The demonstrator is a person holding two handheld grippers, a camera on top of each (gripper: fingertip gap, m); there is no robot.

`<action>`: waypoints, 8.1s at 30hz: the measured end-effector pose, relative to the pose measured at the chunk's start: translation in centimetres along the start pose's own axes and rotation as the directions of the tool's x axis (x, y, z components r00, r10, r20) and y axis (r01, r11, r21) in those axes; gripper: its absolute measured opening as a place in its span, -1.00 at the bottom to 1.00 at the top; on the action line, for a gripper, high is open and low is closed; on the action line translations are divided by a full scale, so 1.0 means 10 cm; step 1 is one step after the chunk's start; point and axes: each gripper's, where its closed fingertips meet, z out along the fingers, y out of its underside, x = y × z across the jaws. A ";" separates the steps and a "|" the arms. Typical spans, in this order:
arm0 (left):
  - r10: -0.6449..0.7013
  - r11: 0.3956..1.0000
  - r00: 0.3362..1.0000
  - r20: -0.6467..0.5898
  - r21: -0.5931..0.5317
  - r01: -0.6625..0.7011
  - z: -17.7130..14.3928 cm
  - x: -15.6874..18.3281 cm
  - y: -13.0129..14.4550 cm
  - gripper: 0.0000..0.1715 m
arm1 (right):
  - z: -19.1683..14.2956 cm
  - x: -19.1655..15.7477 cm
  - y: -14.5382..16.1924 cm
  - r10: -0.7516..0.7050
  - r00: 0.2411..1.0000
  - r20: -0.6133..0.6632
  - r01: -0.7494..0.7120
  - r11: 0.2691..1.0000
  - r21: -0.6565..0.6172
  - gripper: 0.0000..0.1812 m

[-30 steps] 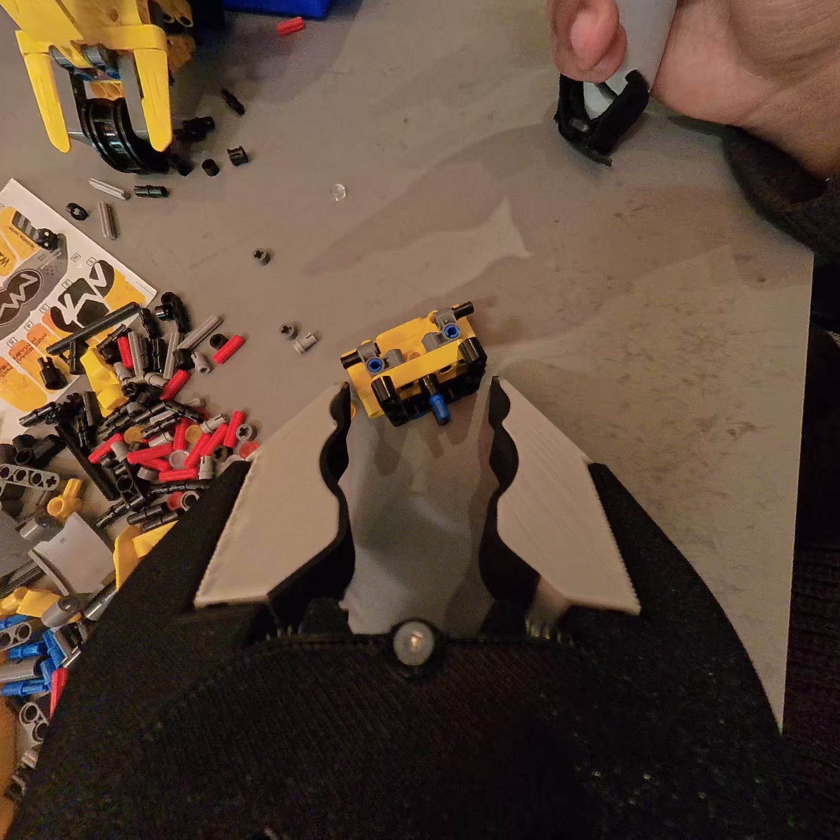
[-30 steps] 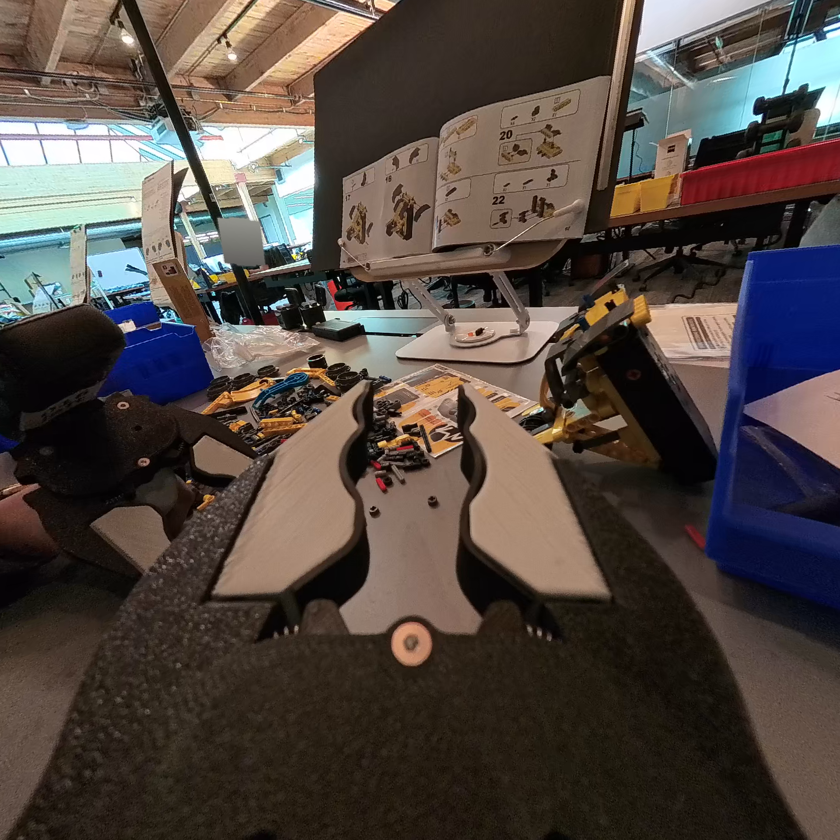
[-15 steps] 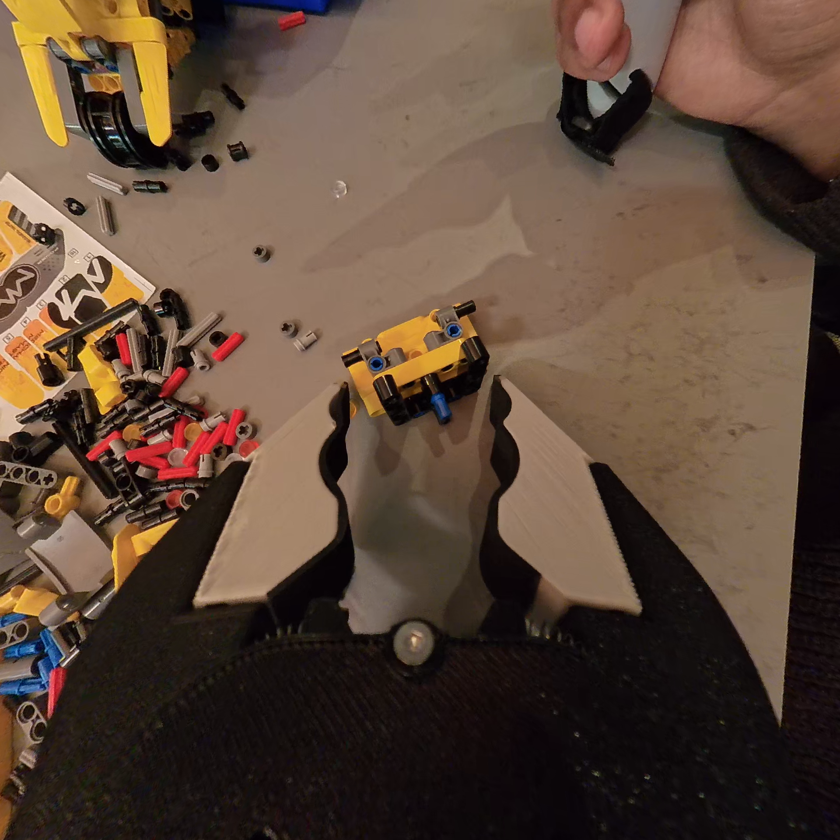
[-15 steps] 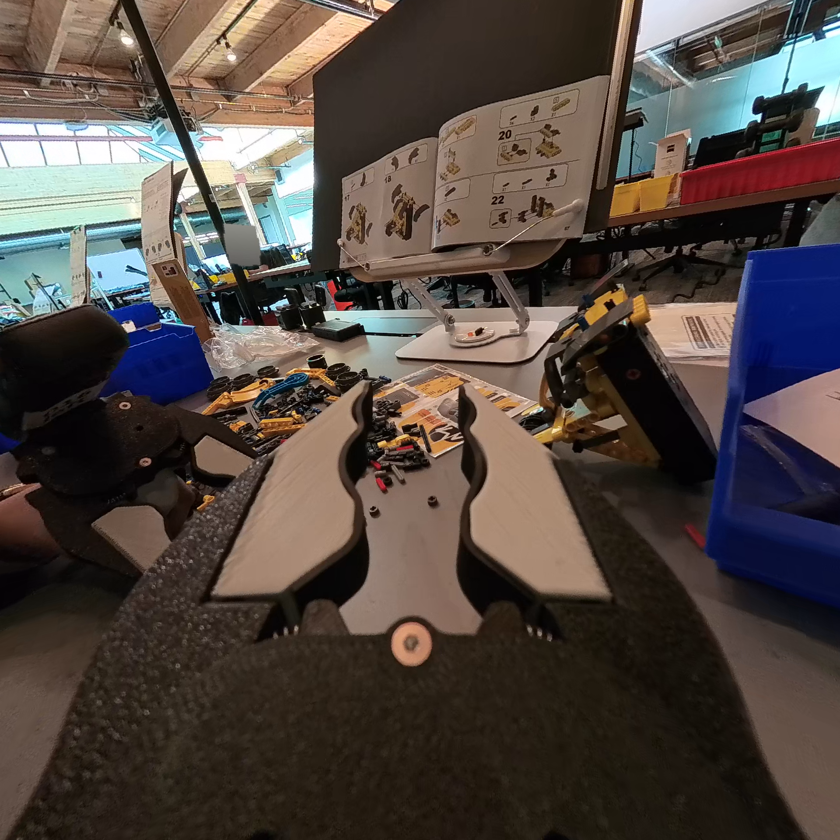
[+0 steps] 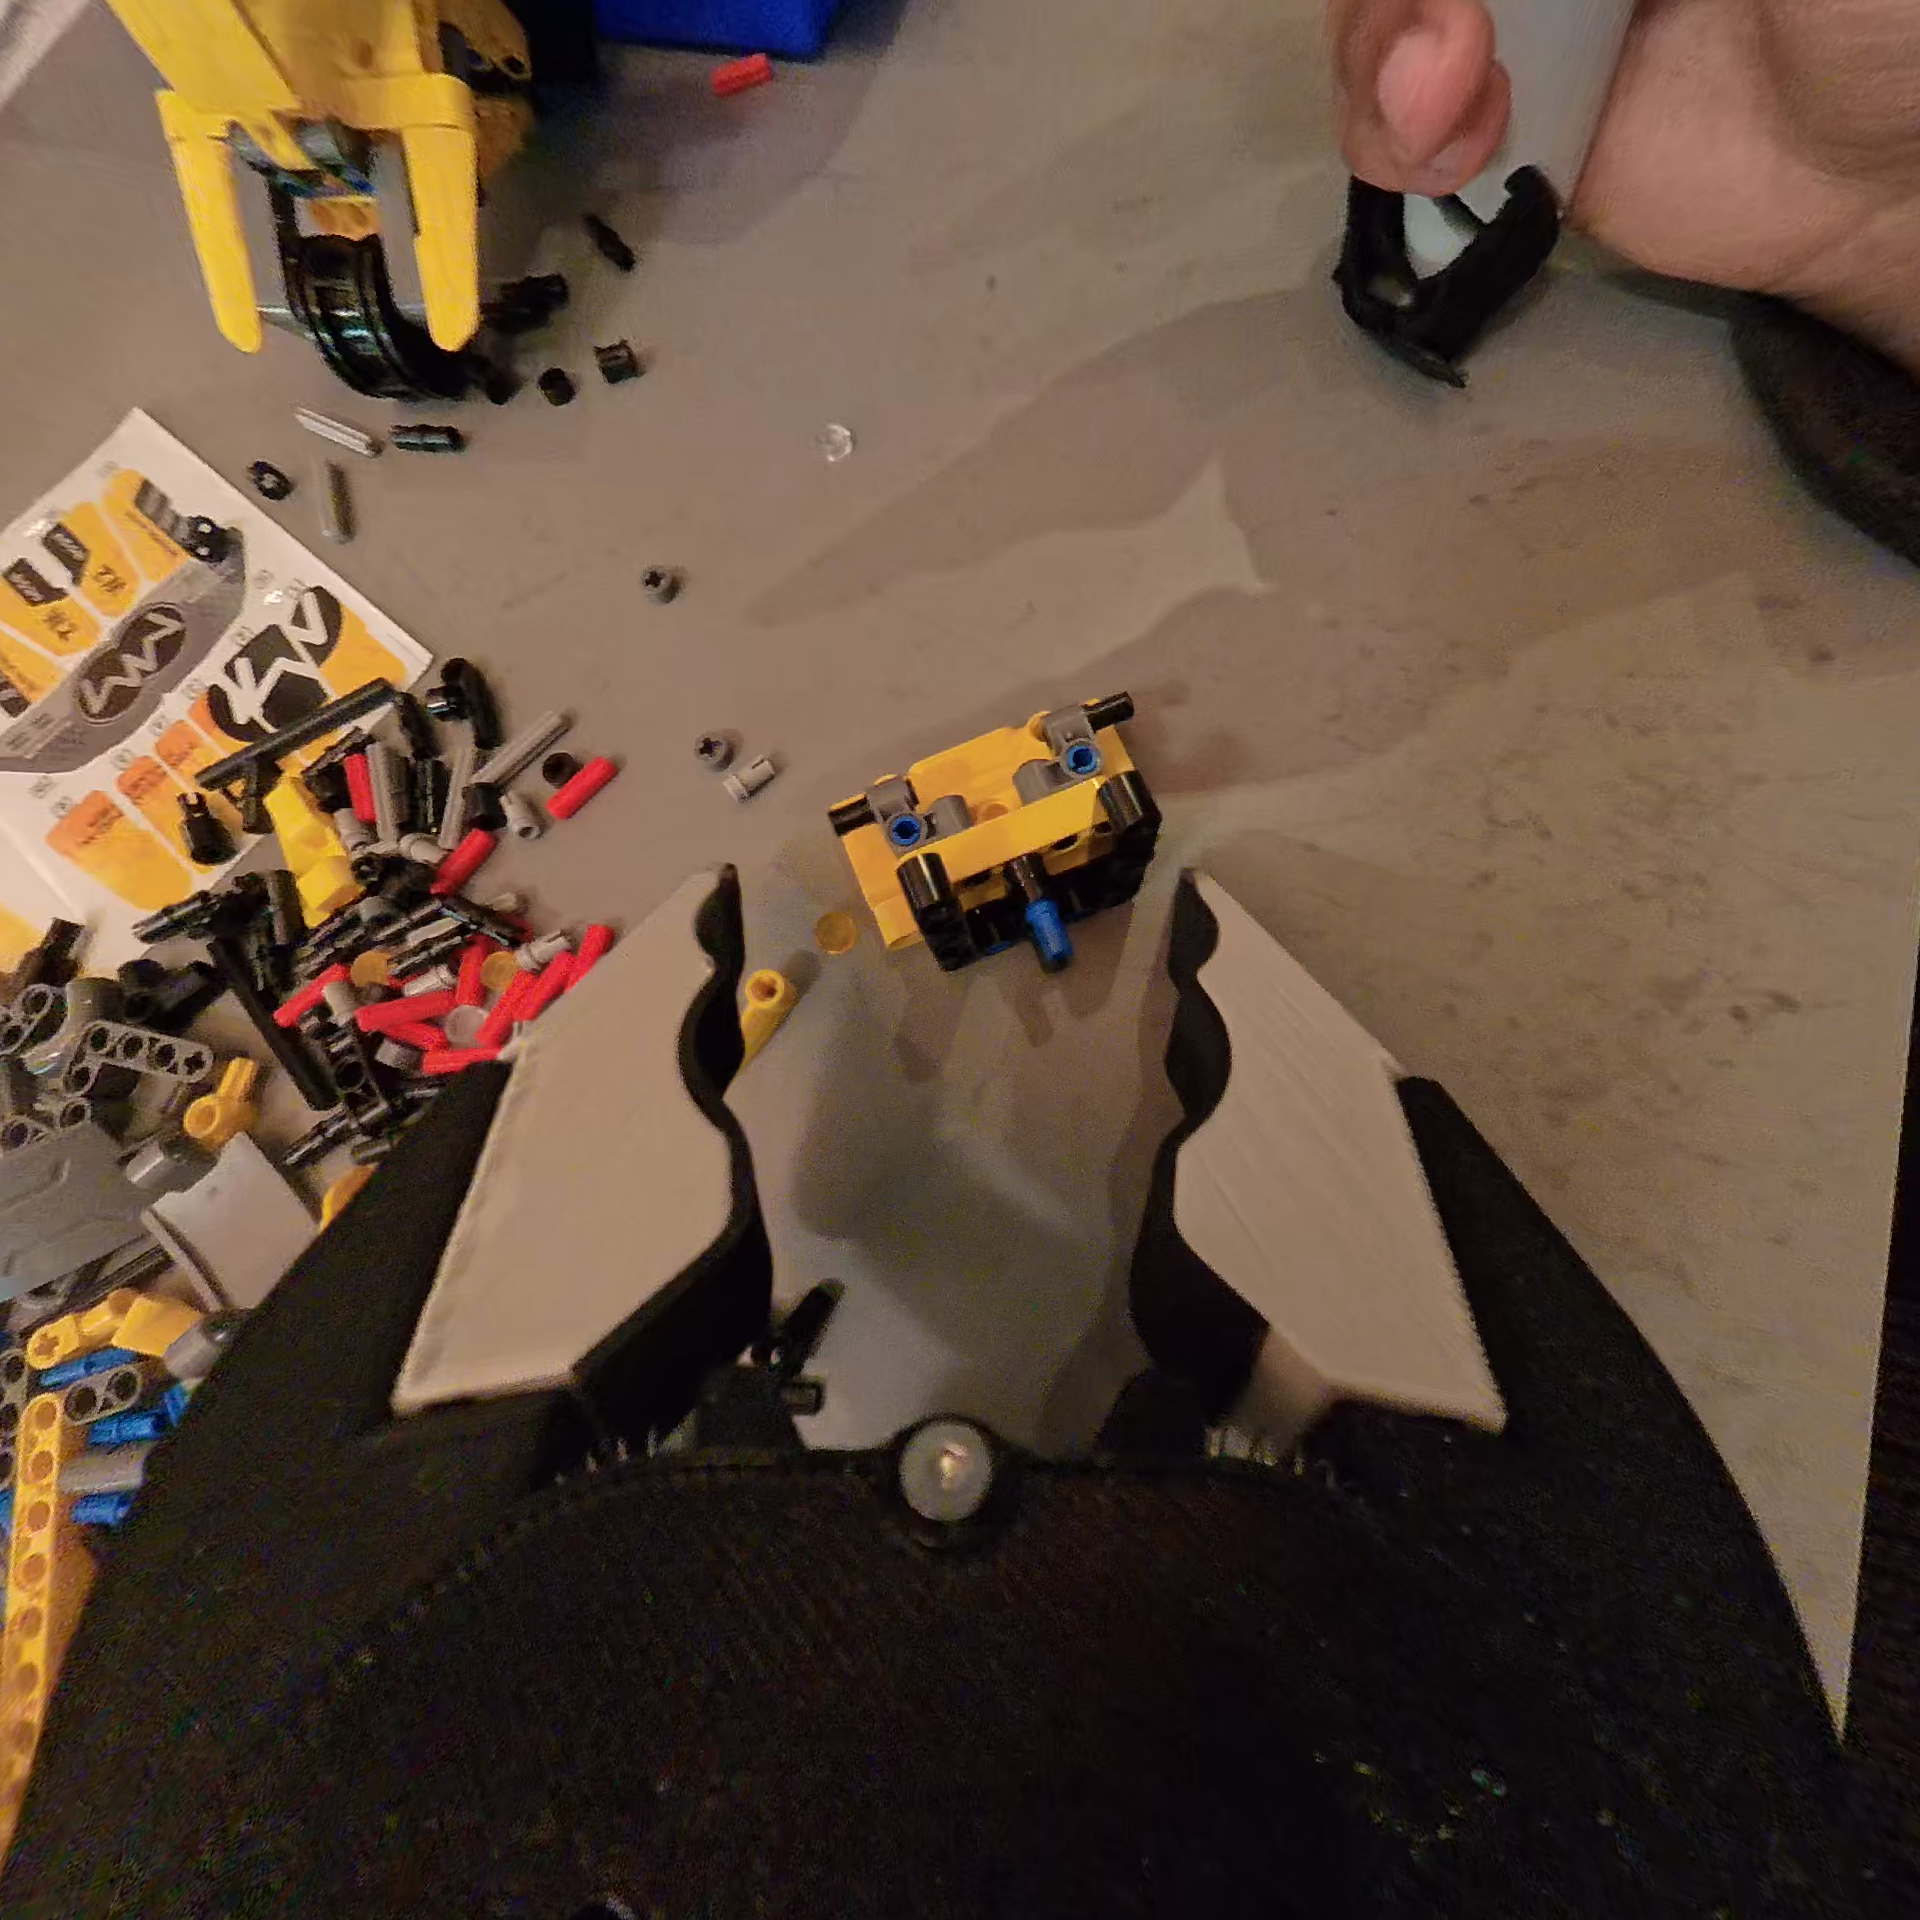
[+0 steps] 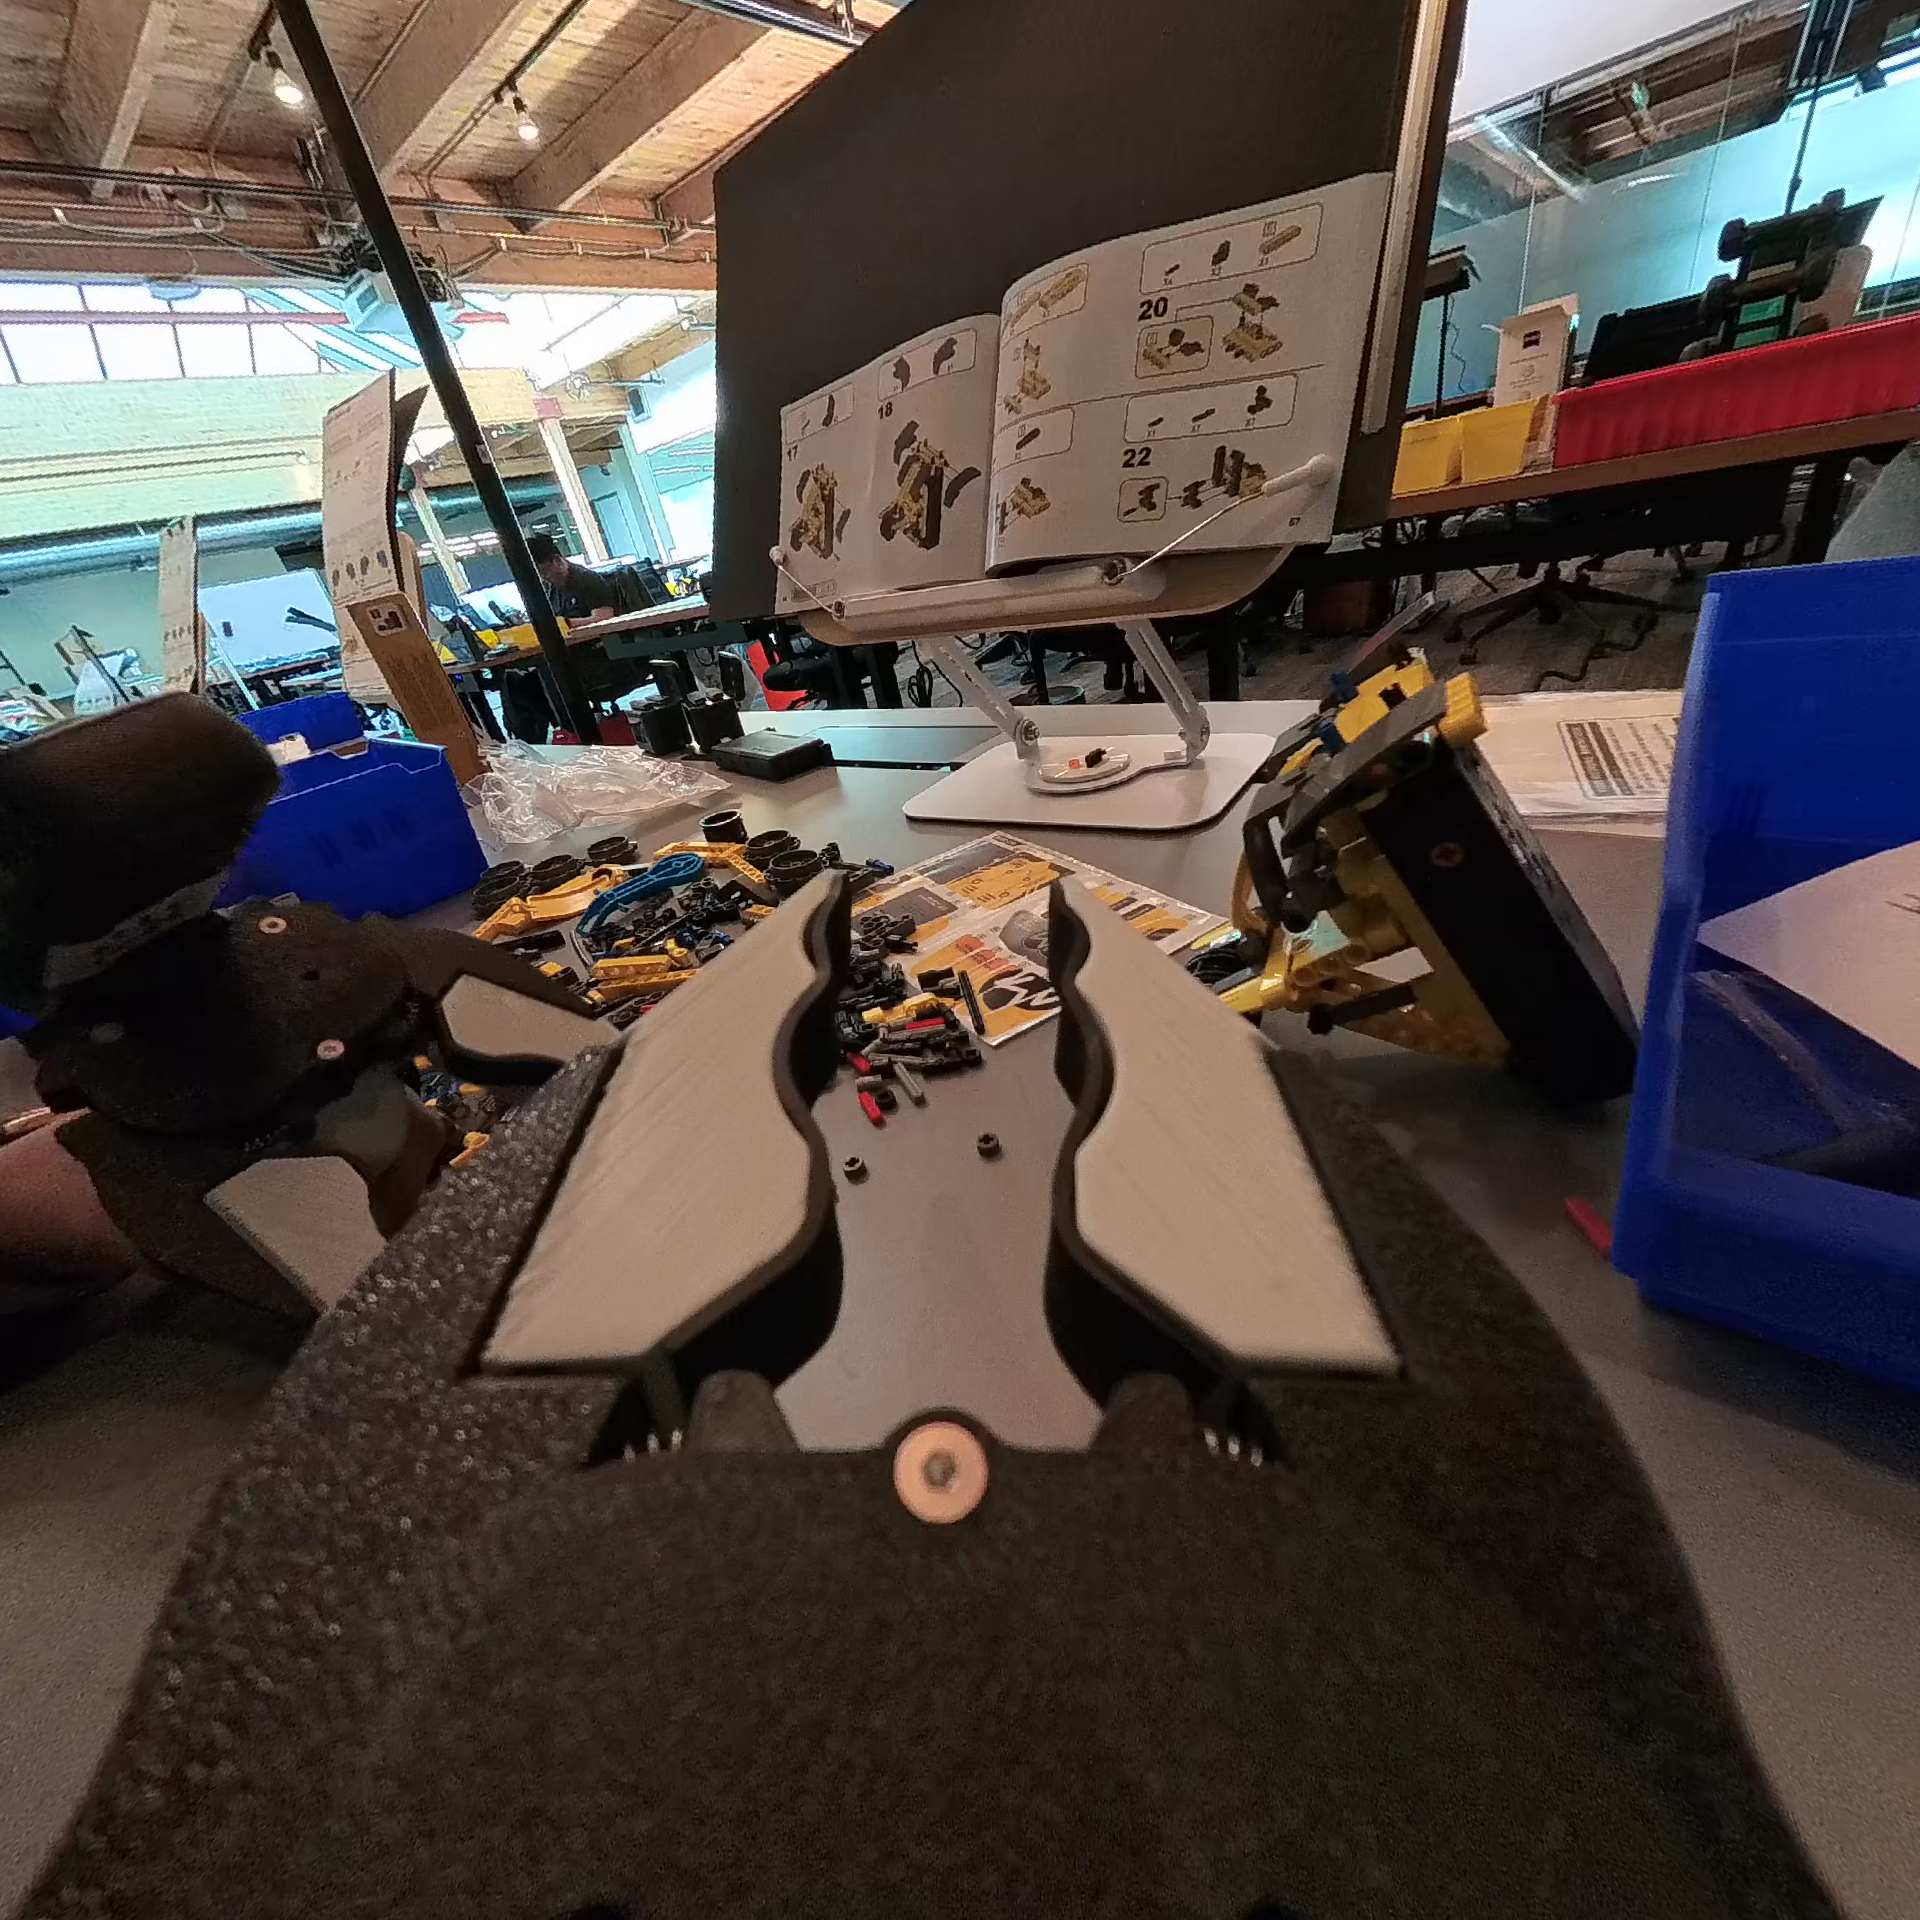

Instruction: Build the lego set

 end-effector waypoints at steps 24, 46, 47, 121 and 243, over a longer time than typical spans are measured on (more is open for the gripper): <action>-0.205 0.962 0.979 0.001 0.183 0.201 -0.31 -0.37 -0.10 -0.58 | -0.01 -0.04 -0.02 0.000 1.000 0.014 0.000 1.000 0.010 -0.58; -0.091 0.971 0.992 -0.086 0.212 0.108 -0.32 -0.10 -0.22 -0.39 | 0.04 0.11 0.16 0.098 0.994 -0.038 -0.101 0.991 -0.086 -0.53; -0.116 0.966 0.991 -0.060 0.224 0.127 -0.34 -0.18 -0.23 -0.40 | 0.03 0.19 0.21 0.128 0.989 -0.081 -0.136 0.984 -0.114 -0.53; -0.237 0.965 0.947 0.219 0.164 0.203 -0.41 -0.70 0.03 -0.61 | 0.08 0.22 1.16 -0.304 0.948 -0.093 0.149 0.683 -0.715 -0.96; -0.190 0.968 0.938 0.291 0.216 0.129 -0.56 -1.90 -0.94 -1.00 | 0.05 0.08 0.34 0.031 0.999 -0.023 -0.036 0.967 -0.252 -0.61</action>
